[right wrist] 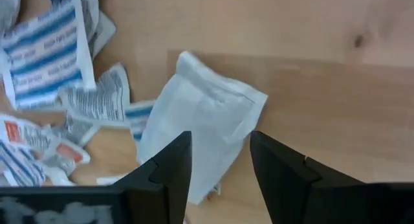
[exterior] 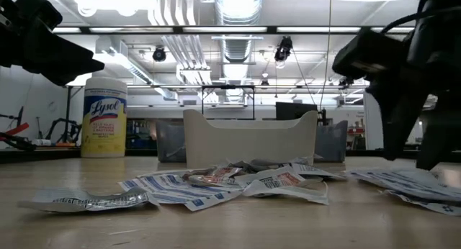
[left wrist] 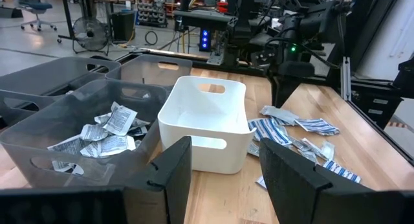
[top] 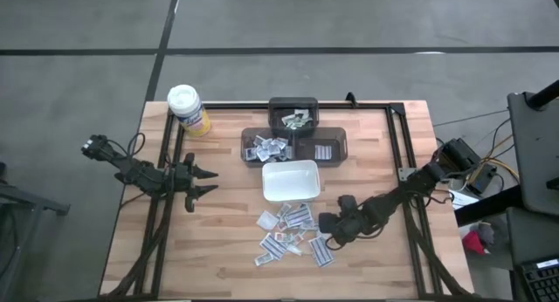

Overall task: Pick & Place First Aid Supplies
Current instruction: Put the blue bandage into the right black bin

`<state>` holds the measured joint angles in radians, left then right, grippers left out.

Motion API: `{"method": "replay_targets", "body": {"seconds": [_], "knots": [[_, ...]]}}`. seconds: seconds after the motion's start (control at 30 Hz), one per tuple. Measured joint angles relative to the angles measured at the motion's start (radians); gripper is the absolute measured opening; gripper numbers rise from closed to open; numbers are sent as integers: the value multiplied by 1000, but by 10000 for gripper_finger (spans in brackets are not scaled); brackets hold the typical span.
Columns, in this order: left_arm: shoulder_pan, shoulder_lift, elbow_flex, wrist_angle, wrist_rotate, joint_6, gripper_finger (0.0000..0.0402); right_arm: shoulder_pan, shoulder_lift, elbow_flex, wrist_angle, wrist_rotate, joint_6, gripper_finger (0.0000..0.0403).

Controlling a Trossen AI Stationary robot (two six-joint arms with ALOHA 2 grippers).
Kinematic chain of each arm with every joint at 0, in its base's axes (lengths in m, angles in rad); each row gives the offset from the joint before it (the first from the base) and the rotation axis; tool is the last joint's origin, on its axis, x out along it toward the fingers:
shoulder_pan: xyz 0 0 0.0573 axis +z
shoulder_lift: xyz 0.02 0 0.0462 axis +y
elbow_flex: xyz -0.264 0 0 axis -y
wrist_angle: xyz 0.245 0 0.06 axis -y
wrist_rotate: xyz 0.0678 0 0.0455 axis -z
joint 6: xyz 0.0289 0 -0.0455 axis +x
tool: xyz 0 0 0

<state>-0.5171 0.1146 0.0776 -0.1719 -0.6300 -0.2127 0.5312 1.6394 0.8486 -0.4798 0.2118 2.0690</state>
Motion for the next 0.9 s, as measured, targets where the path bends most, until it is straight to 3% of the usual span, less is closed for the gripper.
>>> {"method": "replay_targets", "body": {"seconds": [0.23, 0.43, 0.9], "knots": [[0, 0, 0, 0, 0, 0, 177, -43, 75, 3, 20, -84, -32, 148], [0, 0, 0, 0, 0, 0, 177, -42, 94, 20, -16, -93, -31, 136], [0, 0, 0, 0, 0, 0, 177, -40, 82, 16, -40, -92, -48, 50]]}}
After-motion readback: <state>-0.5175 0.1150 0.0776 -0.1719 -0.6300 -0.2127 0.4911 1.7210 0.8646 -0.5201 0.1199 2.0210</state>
